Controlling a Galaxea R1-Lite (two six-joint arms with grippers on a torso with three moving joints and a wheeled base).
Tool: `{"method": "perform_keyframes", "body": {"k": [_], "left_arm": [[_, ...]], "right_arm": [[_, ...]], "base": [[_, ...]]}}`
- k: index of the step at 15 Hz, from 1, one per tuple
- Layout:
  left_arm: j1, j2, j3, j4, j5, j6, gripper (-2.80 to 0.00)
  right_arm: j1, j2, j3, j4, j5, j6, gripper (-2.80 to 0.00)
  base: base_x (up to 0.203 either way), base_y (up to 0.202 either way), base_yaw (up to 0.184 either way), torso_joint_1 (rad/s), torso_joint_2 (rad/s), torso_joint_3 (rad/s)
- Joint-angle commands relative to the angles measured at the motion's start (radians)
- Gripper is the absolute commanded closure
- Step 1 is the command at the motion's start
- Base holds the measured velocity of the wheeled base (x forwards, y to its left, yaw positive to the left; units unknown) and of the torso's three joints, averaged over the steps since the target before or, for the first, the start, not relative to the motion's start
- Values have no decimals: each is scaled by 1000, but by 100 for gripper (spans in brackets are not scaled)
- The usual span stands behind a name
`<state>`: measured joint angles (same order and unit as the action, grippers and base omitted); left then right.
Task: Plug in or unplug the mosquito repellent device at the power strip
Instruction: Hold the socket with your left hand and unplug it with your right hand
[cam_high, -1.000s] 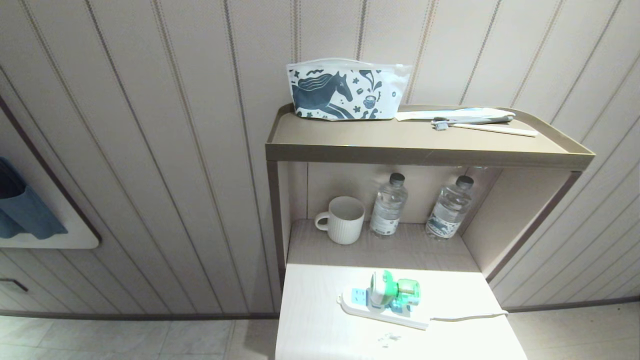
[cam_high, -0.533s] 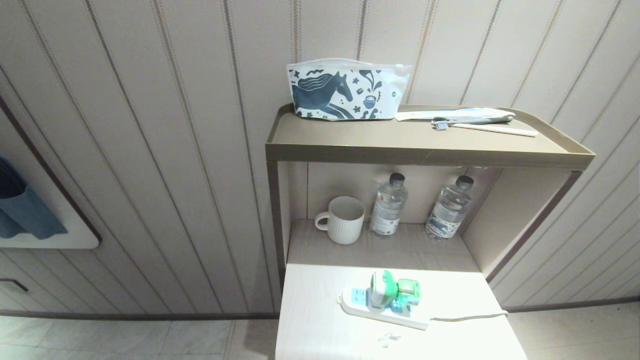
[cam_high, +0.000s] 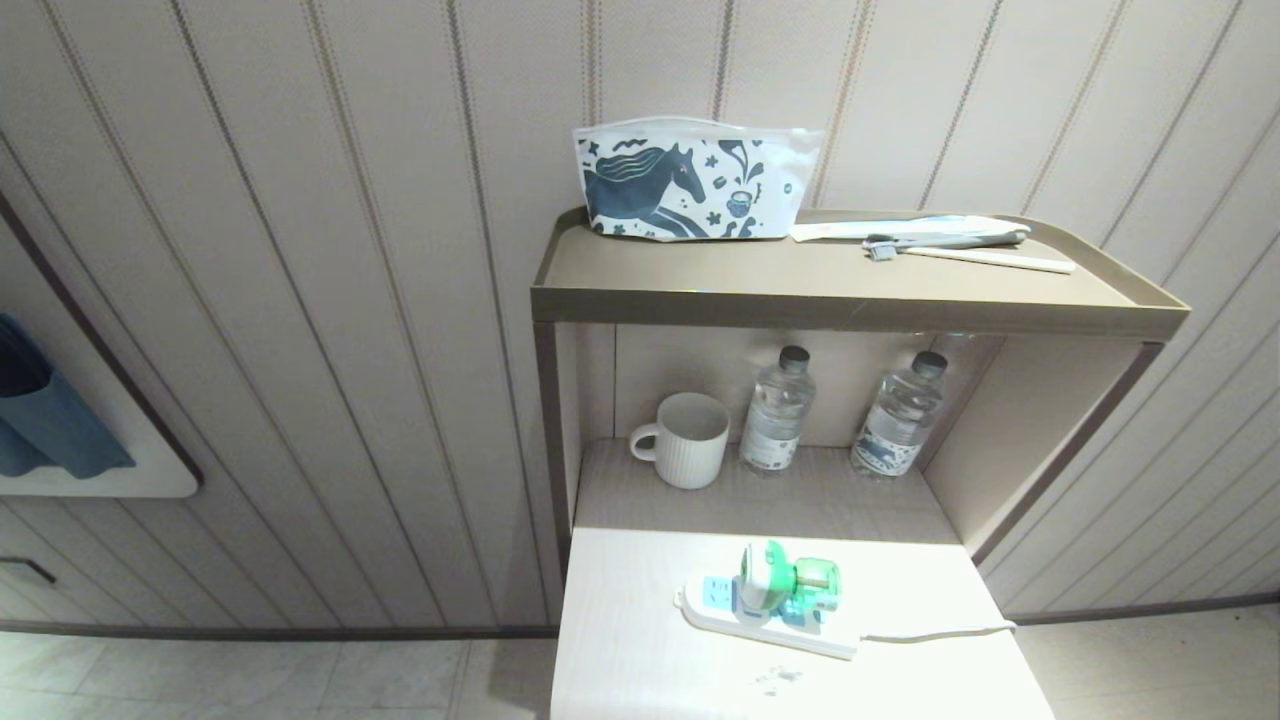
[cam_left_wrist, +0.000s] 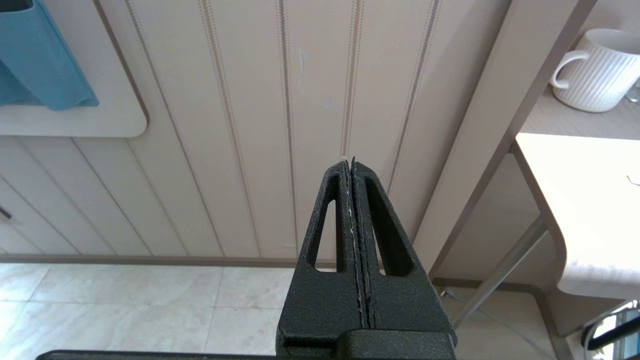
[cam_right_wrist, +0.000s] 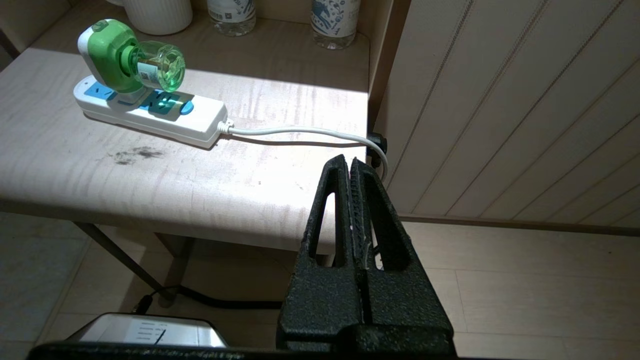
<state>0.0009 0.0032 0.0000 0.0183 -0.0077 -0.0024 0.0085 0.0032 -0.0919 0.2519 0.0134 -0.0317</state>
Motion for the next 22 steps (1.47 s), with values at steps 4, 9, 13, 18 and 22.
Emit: {"method": "perform_keyframes", "body": {"k": [4,9,13,18,22], "left_arm": [[0,0,0,0,0,-1,0],[0,0,0,0,0,-1,0],[1,0,0,0,0,-1,0],[-1,0,0,0,0,-1,0],[0,0,0,0,0,-1,0]], "right_arm": [[1,1,0,1,0,-1,0],[2,1,-3,-3,2,-11,0],[3,6,-87,9,21,-23,0],[3,163,-344,106,103,-24,0],[7,454,-541,118,187,-23,0]], "base": [[0,0,0,0,0,0],[0,0,0,0,0,0],[0,0,0,0,0,0],[0,0,0,0,0,0],[0,0,0,0,0,0]]}}
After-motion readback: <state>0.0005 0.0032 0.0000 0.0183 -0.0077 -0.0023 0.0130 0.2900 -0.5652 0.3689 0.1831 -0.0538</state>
